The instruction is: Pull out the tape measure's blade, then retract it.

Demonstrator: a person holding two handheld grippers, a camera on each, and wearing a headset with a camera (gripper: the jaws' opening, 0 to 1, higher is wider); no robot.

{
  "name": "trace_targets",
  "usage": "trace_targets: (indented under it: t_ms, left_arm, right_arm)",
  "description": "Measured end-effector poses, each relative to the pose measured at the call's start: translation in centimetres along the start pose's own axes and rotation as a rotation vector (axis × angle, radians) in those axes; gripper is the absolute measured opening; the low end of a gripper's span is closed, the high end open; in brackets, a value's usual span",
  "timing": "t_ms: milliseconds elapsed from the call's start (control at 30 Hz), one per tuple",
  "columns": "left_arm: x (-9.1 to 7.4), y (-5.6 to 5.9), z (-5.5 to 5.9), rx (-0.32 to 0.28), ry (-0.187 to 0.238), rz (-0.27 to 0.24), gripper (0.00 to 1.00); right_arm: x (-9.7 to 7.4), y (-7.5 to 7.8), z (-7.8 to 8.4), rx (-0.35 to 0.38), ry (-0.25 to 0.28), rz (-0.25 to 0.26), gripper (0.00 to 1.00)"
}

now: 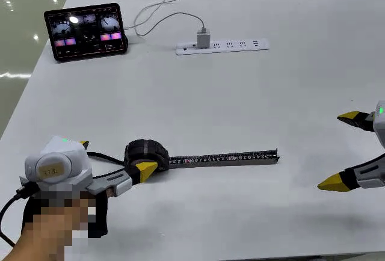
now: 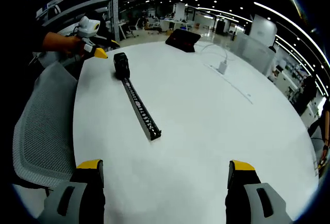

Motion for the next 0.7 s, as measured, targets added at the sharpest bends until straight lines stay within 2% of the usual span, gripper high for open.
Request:
trace_targets:
  t_ms: [133, 200, 300, 433, 500, 567, 700]
  left_arm:
    - [0.5, 0.3, 0.7, -0.006, -0.013, -0.012, 0.99]
    - [0.6, 0.5, 0.7, 0.004, -0.016, -0.029, 0.99]
    - [0.8, 0.6, 0.5, -0.018, 0.006, -0.032, 0.99]
    - [1.5, 0.8, 0.3, -0.01, 0.012, -0.038, 0.99]
    - [1.7, 0.9, -0.1, -0.035, 0.022, -0.039, 0.99]
    - [1.8, 1.2, -0.6, -0.034, 0.035, -0.046, 0.99]
    - [2.3, 1.1, -1.1, -0.02, 0.056, -0.084, 0.99]
  right_arm:
    - [0.5, 0.1, -0.4, -0.055, -0.038, -0.018, 0.99]
    - [0.6, -0.2, -1.0, -0.077, -0.035, -0.036, 0.99]
    - [1.0, -0.2, -1.5, -0.091, -0.041, -0.057, 0.99]
    - [1.6, -0.3, -2.0, -0.119, -0.046, -0.078, 0.99]
    - [2.0, -0.3, -2.2, -0.14, -0.046, -0.092, 0.99]
    - [2.4, -0.3, -2.3, -0.164, -0.055, -0.105, 0.99]
    - [2.8, -0.3, -2.7, -0.201, -0.063, -0.129, 0.99]
Point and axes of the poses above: the centre of the closed fingertips' face, and the gripper's own axes: x roughly forward along the fingers, y roughly to its right, z roughly out of its underside, the point moved 1 cm from there along -x, roughly backward along the fingers, and after that the axes turned 4 degrees about -x, right-handed, at the moved point
